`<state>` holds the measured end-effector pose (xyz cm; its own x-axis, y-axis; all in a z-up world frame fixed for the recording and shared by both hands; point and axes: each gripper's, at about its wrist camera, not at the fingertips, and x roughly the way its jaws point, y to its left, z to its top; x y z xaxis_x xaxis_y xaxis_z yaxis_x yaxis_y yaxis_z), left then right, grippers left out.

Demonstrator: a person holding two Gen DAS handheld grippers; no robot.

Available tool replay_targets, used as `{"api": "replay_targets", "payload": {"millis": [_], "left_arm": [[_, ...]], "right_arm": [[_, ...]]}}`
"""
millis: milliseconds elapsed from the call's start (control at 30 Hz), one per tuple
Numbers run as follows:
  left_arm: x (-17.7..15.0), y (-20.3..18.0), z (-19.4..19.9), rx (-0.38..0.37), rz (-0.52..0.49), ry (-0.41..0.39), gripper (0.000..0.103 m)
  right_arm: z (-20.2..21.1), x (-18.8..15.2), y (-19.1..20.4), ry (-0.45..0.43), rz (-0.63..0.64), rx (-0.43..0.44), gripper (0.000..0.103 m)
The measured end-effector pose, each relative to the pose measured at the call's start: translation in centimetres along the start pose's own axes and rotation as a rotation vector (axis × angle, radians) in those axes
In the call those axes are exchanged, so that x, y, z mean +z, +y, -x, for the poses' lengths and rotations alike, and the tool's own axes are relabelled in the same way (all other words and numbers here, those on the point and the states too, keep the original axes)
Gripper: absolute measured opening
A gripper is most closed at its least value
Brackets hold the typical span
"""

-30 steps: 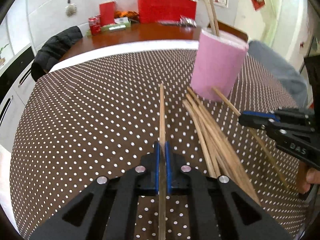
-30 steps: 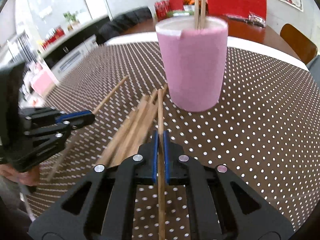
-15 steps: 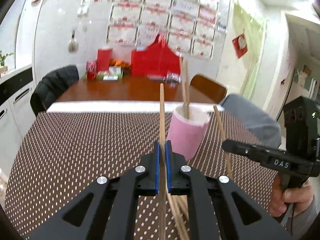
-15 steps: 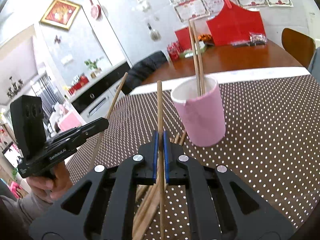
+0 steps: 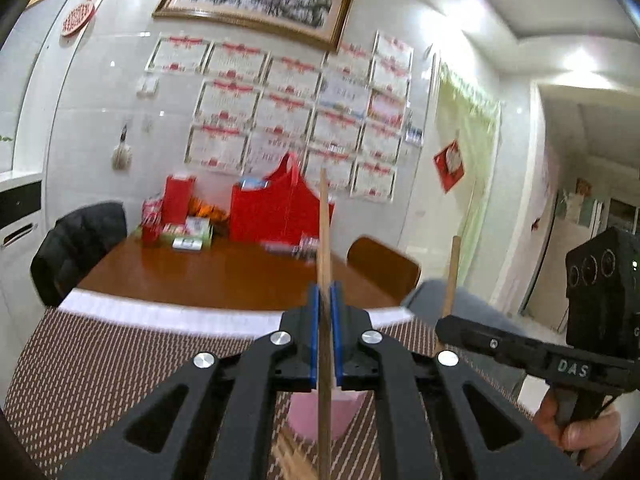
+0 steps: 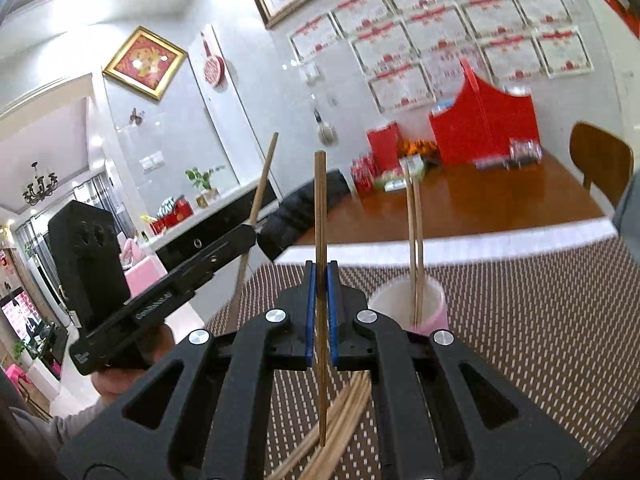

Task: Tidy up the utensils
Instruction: 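Lift both held chopsticks upright over the pink cup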

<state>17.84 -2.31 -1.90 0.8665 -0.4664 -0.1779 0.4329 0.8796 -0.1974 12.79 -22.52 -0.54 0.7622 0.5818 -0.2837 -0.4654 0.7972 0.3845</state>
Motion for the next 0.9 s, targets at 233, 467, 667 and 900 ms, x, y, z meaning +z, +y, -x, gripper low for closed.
{"api": "replay_targets", "payload": {"millis": [233, 467, 667, 900], "left_arm": [[3.1, -1.1, -2.6, -0.047, 0.014, -0.116, 0.006], [3.6, -1.5, -6.6, -0.064, 0.038, -0.163, 0.006], [2.7, -0.8, -9.7, -0.066, 0.066, -0.150, 0.006], [1.6, -0.6, -12.1, -0.065, 0.070, -0.116, 0.006]], "right_arm": [[0.0, 4.9, 0.0, -0.092, 0.040, 0.010, 0.005], [-1.2, 8.6, -3.1, -0.156, 0.008, 0.000, 0.005], [-3.6, 8.5, -6.0, -0.136, -0.002, -0.051, 0.005], [-5.2, 8.0, -7.6, -0.104, 0.000, -0.090, 0.005]]}}
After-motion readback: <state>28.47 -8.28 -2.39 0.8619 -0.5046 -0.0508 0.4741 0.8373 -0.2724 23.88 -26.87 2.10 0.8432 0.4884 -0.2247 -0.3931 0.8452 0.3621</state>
